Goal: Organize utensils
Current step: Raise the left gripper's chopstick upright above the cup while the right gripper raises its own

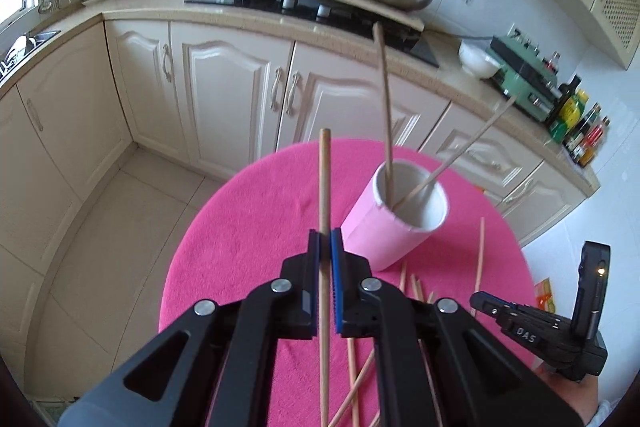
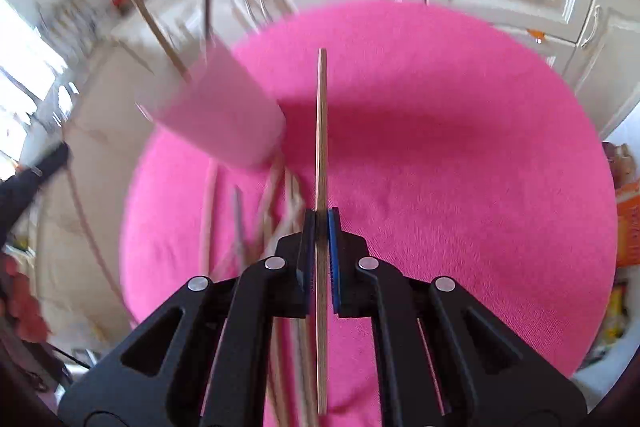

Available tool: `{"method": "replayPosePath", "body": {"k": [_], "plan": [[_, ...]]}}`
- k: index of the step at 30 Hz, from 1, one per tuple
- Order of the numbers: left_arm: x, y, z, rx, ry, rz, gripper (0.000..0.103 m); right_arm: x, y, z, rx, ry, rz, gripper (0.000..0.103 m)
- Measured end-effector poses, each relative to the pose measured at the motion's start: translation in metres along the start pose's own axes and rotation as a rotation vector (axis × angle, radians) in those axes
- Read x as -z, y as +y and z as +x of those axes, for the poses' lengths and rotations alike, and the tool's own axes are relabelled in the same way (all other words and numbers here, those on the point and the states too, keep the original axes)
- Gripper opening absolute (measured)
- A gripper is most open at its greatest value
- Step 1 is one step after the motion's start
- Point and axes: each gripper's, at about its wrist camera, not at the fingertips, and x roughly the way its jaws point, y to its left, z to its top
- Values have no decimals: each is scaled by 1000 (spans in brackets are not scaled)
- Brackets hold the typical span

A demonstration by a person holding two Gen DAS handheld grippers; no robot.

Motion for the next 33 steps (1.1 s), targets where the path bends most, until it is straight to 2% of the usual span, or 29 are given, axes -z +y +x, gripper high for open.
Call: {"method": "replayPosePath", "body": {"k": [5,13,16,21,33], "plan": [[-21,-9,-20,77,-115,-19,6,-16,13,-44,-119,-189,10,7],[-63,-30,-25,150,-276,-29,6,-55,51,-88,-258,-395,-39,7],[-77,-38,-16,158,-304,-28,6,-74,57,-88,-278,-440,-60,7],[-94,-44,0,170,-317,-43,6,-97,74,-83,-293,-464,-81,7],[-105,-49,35,145,-369,-22,6,-119,83,-74,-266,-565,-104,7]]}}
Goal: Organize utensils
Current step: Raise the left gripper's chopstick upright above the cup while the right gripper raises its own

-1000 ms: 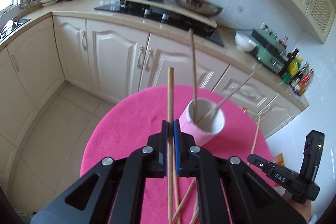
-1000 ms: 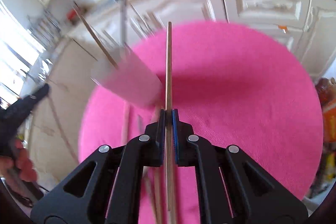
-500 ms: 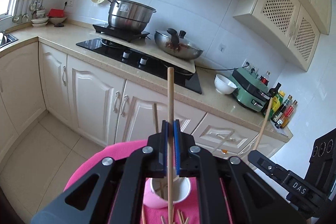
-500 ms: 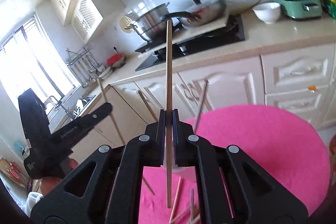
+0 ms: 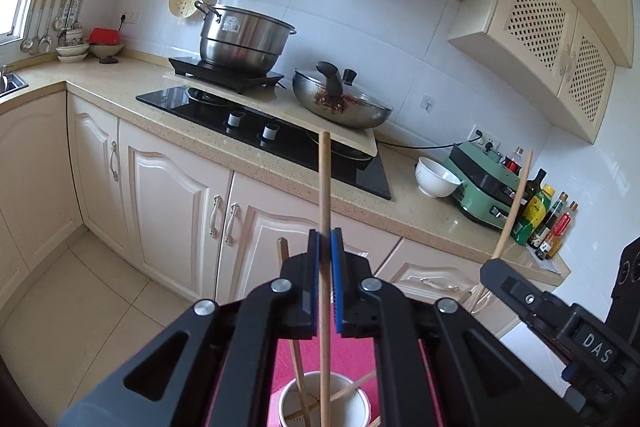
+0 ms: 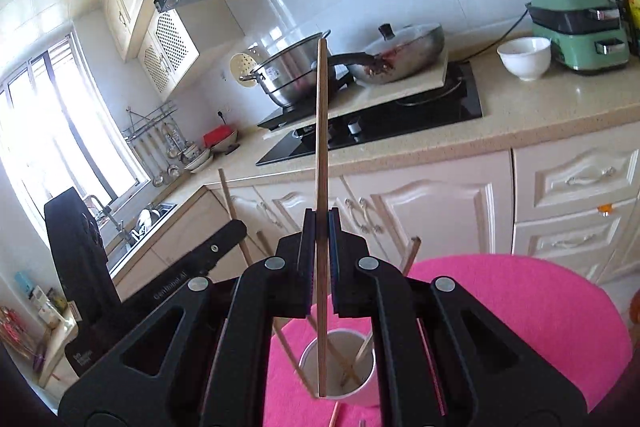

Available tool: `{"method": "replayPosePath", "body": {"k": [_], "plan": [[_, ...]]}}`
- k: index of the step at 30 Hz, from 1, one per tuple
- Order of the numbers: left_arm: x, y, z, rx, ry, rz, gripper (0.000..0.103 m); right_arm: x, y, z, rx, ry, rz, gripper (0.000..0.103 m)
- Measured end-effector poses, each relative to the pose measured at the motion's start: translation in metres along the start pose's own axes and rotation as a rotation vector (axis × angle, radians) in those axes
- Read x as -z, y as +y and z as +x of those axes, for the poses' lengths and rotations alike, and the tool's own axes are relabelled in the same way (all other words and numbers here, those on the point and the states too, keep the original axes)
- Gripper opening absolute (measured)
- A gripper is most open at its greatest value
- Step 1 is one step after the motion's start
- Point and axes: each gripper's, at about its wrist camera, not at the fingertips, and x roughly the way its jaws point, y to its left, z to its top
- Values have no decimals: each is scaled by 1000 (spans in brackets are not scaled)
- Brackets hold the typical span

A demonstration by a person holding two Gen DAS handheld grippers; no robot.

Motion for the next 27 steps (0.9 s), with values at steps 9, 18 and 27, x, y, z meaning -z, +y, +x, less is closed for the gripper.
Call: {"method": "replayPosePath", "body": {"k": [9,18,27], "plan": [[-7,-1,-3,51,-7,-11,6,8,-4,9,24,20,-9,7],[0,-7,2,-7,-72,38,6,15,-7,7,39,5,-21,7],[26,-2,14,-70,-25,78,6,26,-10,8,37,31,-21,7]]}}
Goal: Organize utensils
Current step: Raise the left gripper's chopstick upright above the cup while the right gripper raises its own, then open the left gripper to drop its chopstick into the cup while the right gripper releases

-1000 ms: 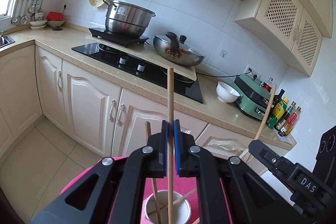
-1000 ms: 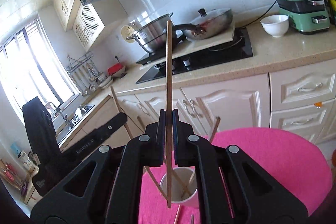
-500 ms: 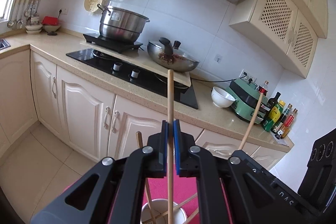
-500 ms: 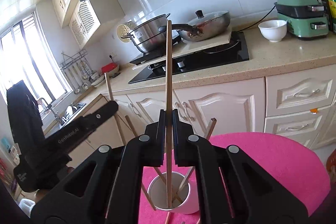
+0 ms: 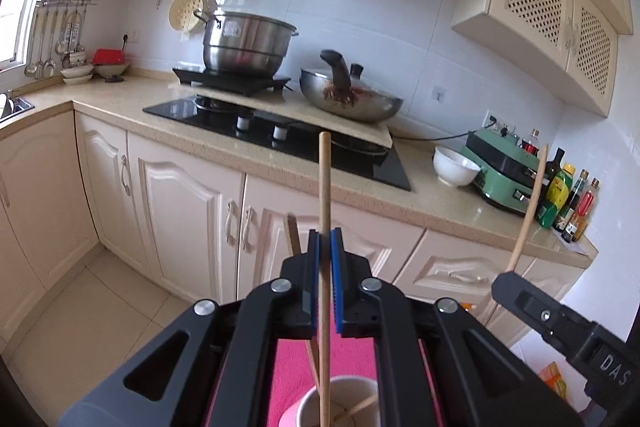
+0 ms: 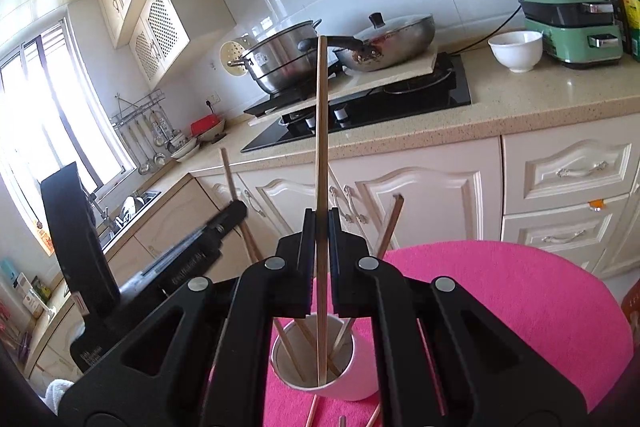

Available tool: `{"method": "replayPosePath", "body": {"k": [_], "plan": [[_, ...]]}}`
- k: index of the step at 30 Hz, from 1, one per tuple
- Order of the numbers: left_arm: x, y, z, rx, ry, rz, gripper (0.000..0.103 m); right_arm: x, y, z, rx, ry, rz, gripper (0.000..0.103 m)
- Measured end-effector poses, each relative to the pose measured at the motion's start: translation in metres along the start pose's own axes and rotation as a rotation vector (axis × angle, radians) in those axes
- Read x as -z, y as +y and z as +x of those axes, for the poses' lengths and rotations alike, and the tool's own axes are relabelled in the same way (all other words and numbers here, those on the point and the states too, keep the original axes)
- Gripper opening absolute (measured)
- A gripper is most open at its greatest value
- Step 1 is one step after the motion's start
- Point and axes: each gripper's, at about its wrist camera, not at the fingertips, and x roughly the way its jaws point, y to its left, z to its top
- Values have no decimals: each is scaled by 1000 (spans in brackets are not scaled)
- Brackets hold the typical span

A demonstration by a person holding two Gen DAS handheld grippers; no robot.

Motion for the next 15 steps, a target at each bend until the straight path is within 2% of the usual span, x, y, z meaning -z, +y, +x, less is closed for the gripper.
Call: {"method": "replayPosePath", "body": {"k": [6,12,15], "plan": [[9,2,-14,2,26,31,6,6,6,-5,-1,17,-18,7],[23,16,-28,-15,81,5,6,14,9,-11,7,35,-25,7],[32,16,-33,-10,106,24,7,18,11,-12,12,47,-31,7]]}}
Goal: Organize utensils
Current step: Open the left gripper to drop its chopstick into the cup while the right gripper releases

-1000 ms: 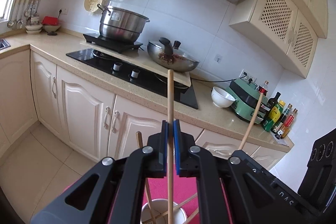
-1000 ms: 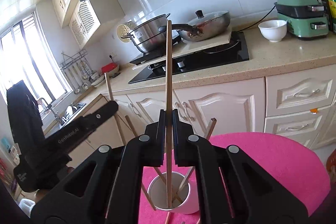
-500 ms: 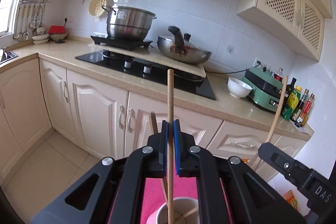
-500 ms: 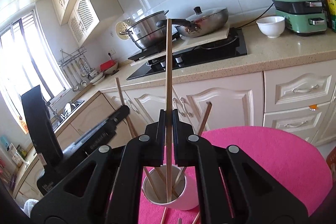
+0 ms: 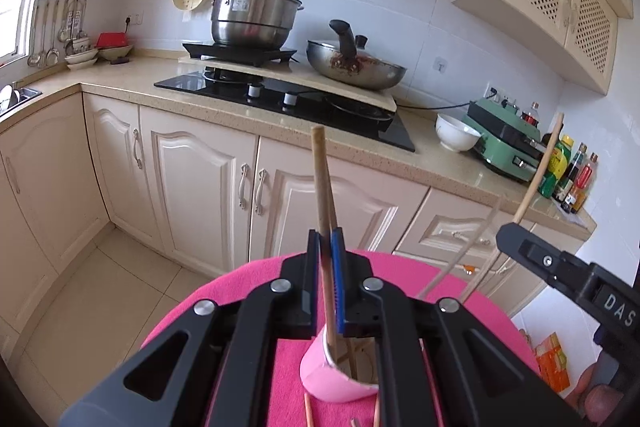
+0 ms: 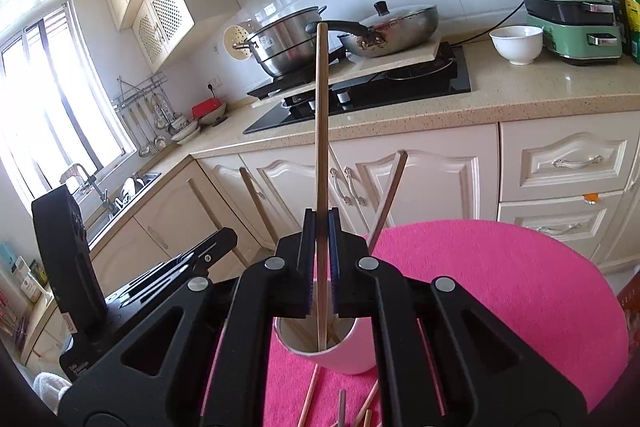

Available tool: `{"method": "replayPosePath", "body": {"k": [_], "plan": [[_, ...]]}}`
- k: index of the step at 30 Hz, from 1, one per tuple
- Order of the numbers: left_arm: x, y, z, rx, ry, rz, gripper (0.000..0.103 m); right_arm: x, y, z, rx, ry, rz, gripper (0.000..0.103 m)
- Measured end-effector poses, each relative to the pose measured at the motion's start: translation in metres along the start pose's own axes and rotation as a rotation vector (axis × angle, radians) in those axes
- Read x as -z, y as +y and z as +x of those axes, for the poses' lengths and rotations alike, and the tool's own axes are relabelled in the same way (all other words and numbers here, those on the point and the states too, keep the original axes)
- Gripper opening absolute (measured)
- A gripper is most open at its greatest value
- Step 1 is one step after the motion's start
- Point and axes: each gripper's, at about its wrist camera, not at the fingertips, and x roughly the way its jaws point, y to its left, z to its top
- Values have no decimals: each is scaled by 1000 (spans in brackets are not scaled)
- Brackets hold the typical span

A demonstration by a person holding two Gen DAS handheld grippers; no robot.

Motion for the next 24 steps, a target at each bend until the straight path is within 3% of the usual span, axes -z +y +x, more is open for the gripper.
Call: {"method": "replayPosePath", "body": {"k": [8,10,11,12,24], "plan": [[11,-2,-8,2,49,18,8,12,9,-2,19,25,-27,7],[12,0,-9,0,66,16,15,15,11,-2,21,30,-34,7],[12,2,-10,-1,72,14,26,17,13,-3,25,33,-40,7],[13,3,-12,-7,75,12,29,18,13,-3,27,35,-42,7],[27,29,-26,-51,169,-3,35,38,12,-2,80,82,-37,7]]}}
